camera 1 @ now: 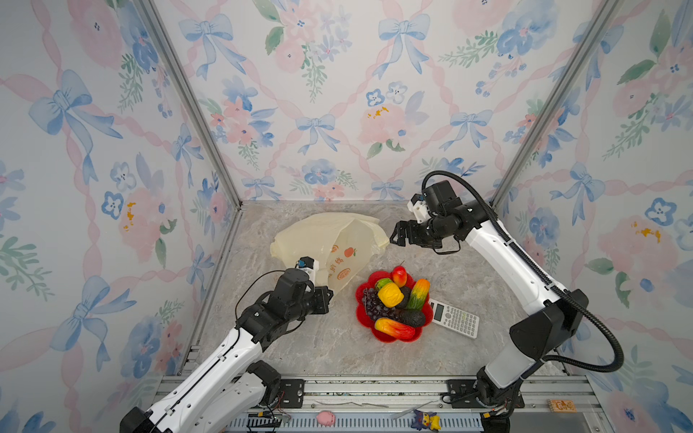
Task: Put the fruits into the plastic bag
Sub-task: 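Lower the right gripper onto the yellow pepper in the bowl and grasp it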
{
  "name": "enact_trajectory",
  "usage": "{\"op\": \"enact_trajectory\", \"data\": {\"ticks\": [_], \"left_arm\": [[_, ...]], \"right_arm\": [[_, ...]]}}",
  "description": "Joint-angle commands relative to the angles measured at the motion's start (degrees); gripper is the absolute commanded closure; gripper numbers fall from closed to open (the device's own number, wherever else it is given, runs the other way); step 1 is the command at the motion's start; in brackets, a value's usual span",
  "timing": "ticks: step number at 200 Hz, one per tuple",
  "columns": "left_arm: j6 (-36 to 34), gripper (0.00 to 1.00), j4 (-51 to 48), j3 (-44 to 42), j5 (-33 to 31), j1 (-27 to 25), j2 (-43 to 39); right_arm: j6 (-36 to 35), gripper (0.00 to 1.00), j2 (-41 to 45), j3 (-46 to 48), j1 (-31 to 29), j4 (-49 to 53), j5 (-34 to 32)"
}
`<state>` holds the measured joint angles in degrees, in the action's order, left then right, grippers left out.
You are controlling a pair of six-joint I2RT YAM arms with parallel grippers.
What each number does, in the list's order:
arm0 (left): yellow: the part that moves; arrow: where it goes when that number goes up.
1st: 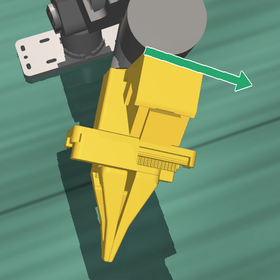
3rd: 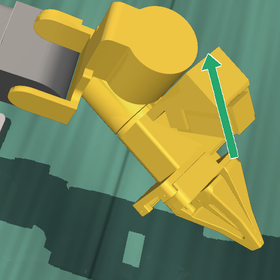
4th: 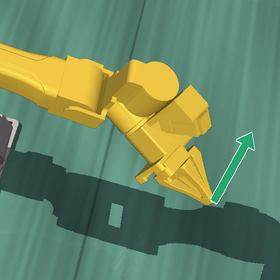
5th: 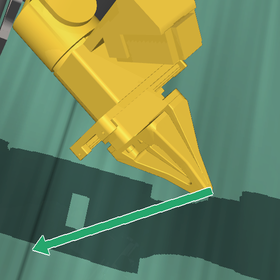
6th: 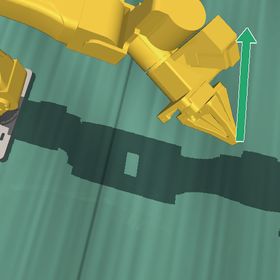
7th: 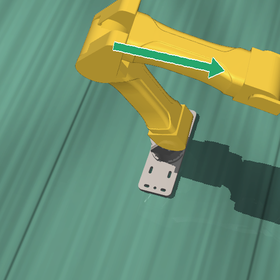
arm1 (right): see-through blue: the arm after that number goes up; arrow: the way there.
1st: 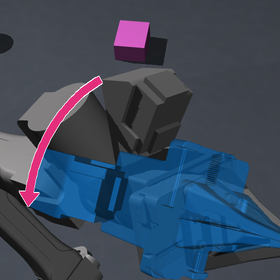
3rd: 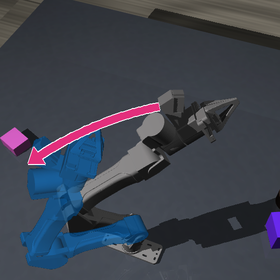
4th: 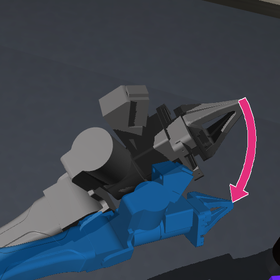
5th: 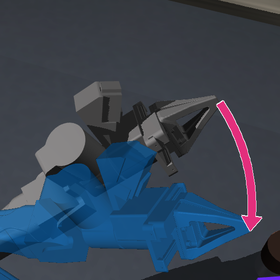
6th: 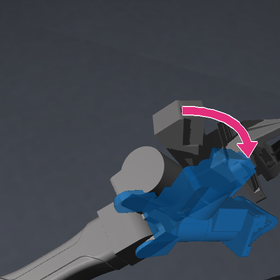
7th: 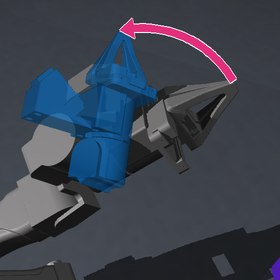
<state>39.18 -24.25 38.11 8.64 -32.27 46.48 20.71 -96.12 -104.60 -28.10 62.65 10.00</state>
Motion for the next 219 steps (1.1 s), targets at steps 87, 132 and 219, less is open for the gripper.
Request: {"op": "enact_trajectory", "data": {"ticks": [87, 132, 219], "left_arm": [[-1.9, 1.0, -0.1, 1.1, 2.1, -0.4, -0.5], [-1.8, 1.0, -0.1, 1.3, 2.5, -0.5, -0.2], [-0.7, 1.0, -0.1, 0.3, 1.9, -0.4, 0.1]], "right_arm": [[-6.0, 0.04, -6.9, -6.7, -22.0, 21.2, -16.3], [-8.3, 0.04, -8.8, 1.5, -22.4, 12.7, -14.8], [-10.4, 0.04, -16.3, 7.1, -21.7, 11.0, -17.0]]}}
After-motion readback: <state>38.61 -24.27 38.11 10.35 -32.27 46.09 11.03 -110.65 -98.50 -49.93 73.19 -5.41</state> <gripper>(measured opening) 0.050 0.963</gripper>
